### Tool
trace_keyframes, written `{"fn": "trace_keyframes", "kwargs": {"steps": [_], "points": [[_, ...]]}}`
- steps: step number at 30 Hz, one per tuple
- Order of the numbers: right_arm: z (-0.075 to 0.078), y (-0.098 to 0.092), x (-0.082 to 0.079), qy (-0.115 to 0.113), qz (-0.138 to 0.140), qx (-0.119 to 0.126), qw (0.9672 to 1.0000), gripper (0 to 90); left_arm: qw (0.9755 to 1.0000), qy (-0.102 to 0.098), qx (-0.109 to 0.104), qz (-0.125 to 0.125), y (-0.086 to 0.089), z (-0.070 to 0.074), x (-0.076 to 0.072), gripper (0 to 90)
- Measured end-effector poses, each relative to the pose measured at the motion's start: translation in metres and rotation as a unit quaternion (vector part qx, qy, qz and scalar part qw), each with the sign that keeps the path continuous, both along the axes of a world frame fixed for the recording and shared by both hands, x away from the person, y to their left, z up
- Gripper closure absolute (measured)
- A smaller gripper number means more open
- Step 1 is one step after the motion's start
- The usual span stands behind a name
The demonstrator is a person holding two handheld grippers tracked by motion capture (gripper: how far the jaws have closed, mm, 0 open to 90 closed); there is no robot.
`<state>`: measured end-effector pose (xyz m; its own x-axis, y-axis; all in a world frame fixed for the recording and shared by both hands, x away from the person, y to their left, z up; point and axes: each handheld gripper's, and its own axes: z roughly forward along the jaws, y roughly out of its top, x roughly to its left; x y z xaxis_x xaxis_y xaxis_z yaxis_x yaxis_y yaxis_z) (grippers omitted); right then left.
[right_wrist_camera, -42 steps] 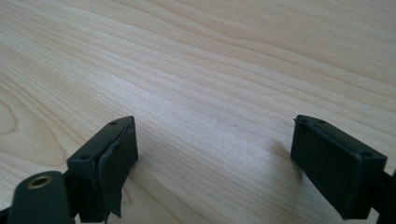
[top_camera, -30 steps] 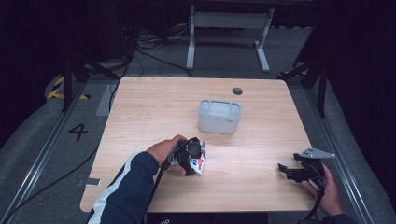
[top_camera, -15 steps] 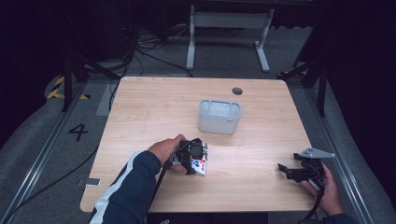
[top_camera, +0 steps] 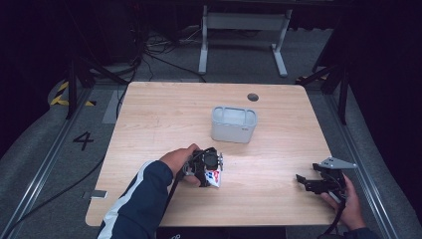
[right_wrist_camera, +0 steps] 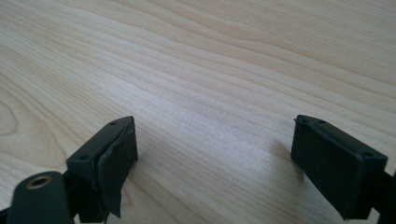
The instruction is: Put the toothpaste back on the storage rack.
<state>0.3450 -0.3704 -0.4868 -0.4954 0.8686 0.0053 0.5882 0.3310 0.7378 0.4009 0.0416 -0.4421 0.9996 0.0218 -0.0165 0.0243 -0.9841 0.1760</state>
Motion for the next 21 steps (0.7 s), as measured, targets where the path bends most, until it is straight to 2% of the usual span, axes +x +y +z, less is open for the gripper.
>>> {"fn": "trace_keyframes", "kwargs": {"steps": [5, 10, 12, 17, 21], "points": [[0.0, 0.0, 0.0, 0.0, 0.0, 0.0, 1.0, 15.0, 0.9997, -0.01, -0.023, 0.004, 0.005, -0.001, -0.003, 43.2], [0.0, 0.0, 0.0, 0.0, 0.0, 0.0, 1.0, 15.2, 0.999, -0.031, -0.025, 0.021, 0.006, 0.001, -0.008, 48.2], [0.0, 0.0, 0.0, 0.0, 0.0, 0.0, 1.0, 15.2, 0.9986, -0.034, -0.033, 0.023, 0.007, 0.001, -0.009, 49.4], [0.0, 0.0, 0.0, 0.0, 0.0, 0.0, 1.0, 15.2, 0.9984, -0.039, -0.034, 0.025, 0.008, 0.005, -0.011, 50.4], [0.0, 0.0, 0.0, 0.0, 0.0, 0.0, 1.0, 15.3, 0.9975, -0.038, -0.05, 0.034, 0.013, 0.009, -0.01, 51.4]]}}
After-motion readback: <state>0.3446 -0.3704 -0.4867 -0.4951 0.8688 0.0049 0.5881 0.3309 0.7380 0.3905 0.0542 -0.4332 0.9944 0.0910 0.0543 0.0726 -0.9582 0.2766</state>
